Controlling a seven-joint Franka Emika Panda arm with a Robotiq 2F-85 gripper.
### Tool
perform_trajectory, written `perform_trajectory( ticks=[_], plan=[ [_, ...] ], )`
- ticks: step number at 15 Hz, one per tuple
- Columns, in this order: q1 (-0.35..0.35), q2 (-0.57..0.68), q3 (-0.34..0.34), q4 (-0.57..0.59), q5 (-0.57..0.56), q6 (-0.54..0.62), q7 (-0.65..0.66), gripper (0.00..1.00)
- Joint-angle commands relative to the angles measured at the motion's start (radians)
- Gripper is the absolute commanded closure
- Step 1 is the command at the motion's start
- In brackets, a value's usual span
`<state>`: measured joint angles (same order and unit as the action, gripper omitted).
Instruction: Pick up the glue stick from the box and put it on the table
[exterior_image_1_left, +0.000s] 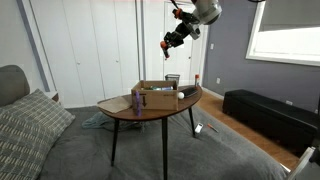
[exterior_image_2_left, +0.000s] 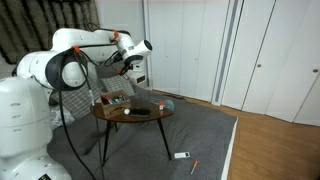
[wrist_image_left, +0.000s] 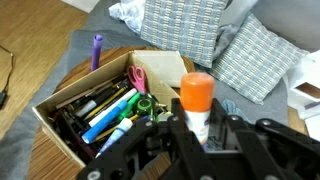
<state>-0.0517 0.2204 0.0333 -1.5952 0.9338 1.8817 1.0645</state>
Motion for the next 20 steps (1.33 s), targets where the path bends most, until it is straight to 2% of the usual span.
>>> perform_trajectory(
  ticks=[1, 8, 14, 15, 20],
  plan=[
    [-0.039, -0.090, -0.053, -0.156, 0.145, 0.008, -0.006, 0.91],
    [-0.113, -0.157, -0.159, -0.390, 0.332, -0.004, -0.153, 0.91],
    [-0.156, -0.136, -0.223, -0.510, 0.421, -0.033, -0.302, 0.91],
    [-0.141, -0.114, -0.217, -0.460, 0.377, -0.022, -0.257, 0.70],
    [-0.150, -0.114, -0.228, -0.493, 0.390, -0.022, -0.287, 0.70]
  ],
)
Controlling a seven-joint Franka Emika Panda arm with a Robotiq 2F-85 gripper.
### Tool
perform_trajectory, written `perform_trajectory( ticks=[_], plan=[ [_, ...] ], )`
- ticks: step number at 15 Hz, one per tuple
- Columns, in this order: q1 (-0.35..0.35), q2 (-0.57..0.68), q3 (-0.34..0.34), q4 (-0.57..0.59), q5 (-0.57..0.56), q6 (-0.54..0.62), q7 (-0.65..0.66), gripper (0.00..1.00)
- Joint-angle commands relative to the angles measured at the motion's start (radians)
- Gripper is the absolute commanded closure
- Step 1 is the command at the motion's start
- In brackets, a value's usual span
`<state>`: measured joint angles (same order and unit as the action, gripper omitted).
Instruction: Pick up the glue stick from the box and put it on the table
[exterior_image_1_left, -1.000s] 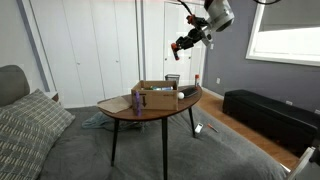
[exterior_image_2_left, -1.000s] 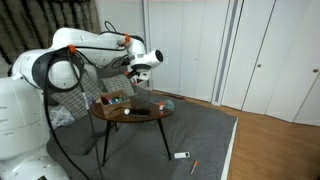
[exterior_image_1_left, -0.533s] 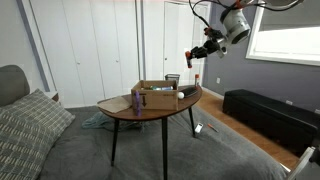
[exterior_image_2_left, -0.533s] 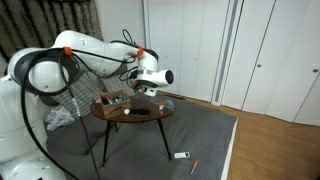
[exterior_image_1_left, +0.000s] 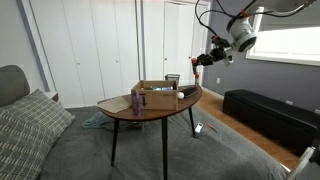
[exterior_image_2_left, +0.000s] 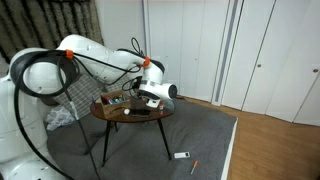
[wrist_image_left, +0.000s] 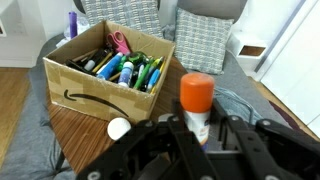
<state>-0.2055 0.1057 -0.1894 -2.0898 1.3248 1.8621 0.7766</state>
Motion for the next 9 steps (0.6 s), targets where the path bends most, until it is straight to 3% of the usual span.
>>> perform_trajectory(
  ticks=[1, 2, 3, 9],
  plan=[
    [0.004, 0.001, -0.005, 0.002, -0.001, -0.002, 0.000, 0.70],
    [0.004, 0.001, -0.005, 0.002, 0.000, -0.002, 0.000, 0.70],
    [0.000, 0.012, -0.008, 0.012, 0.020, 0.000, 0.001, 0.91],
    [-0.048, 0.064, -0.050, 0.029, 0.115, -0.079, 0.024, 0.91]
  ],
)
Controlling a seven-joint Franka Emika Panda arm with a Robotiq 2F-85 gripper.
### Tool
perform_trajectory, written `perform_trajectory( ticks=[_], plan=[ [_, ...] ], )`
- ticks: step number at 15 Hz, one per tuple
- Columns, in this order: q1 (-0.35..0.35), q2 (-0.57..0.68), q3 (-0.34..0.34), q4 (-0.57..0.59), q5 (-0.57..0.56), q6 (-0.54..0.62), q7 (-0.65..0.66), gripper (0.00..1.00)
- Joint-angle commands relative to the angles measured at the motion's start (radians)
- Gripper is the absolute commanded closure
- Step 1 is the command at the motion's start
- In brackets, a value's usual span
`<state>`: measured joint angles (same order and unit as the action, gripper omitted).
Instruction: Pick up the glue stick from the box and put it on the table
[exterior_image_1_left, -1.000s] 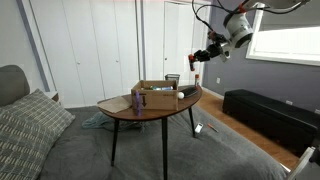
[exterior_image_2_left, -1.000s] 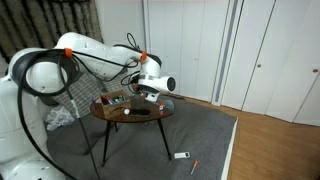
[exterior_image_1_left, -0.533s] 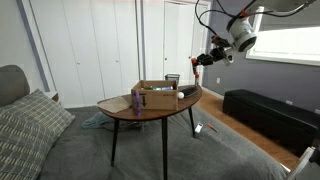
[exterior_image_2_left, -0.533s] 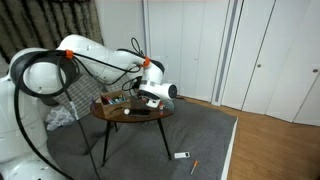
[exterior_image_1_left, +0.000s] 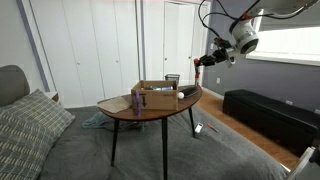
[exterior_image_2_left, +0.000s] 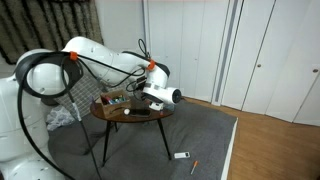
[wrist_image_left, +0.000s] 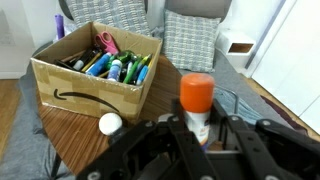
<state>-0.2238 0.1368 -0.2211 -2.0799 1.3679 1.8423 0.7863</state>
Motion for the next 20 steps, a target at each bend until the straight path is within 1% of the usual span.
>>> perform_trajectory(
  ticks=[1, 5, 9, 18, 20],
  plan=[
    [-0.039, 0.042, -0.024, 0.018, 0.096, -0.073, 0.010, 0.91],
    [-0.074, 0.088, -0.042, 0.007, 0.200, -0.137, 0.019, 0.91],
    [-0.085, 0.126, -0.041, -0.013, 0.272, -0.179, 0.021, 0.91],
    [-0.047, 0.181, -0.002, -0.066, 0.457, -0.126, -0.026, 0.90],
    [-0.032, 0.188, 0.007, -0.083, 0.501, -0.090, -0.057, 0.91]
  ],
)
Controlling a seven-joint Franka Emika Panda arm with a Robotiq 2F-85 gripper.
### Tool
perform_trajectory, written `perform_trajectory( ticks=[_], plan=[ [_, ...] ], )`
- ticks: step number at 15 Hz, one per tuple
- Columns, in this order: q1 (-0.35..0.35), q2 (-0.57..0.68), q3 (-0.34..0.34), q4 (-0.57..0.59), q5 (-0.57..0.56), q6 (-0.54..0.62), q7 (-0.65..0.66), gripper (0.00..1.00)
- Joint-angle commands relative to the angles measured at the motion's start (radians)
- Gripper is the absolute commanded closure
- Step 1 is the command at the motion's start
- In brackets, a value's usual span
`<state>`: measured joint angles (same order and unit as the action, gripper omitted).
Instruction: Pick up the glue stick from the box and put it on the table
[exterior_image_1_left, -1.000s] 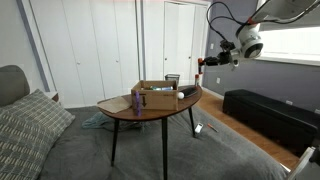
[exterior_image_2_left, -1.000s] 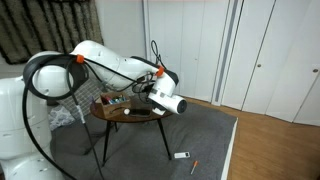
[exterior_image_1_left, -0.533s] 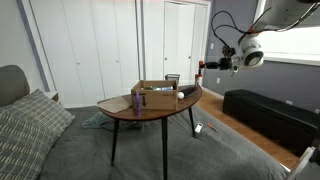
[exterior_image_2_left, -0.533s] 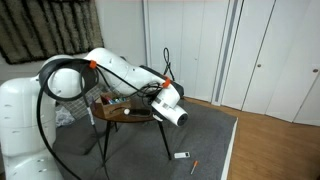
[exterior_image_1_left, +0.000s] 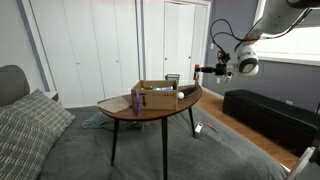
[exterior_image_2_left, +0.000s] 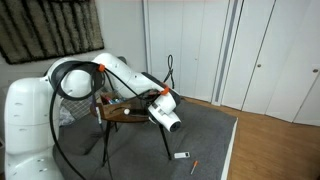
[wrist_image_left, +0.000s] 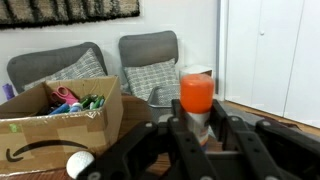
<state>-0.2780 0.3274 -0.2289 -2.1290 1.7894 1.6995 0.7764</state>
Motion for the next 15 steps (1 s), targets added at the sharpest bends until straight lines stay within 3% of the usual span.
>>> perform_trajectory(
  ticks=[1, 2, 3, 8, 9, 15],
  plan=[
    [0.029, -0.002, 0.017, -0.045, 0.101, 0.080, -0.061, 0.91],
    [0.015, 0.010, 0.008, -0.013, 0.042, 0.034, -0.022, 0.91],
    [0.019, 0.014, 0.010, -0.017, 0.045, 0.040, -0.026, 0.70],
    [0.017, 0.016, 0.008, -0.014, 0.045, 0.040, -0.026, 0.70],
    [0.017, 0.016, 0.008, -0.014, 0.045, 0.040, -0.026, 0.92],
    [0.020, 0.052, 0.010, -0.015, 0.070, 0.063, -0.068, 0.91]
  ],
)
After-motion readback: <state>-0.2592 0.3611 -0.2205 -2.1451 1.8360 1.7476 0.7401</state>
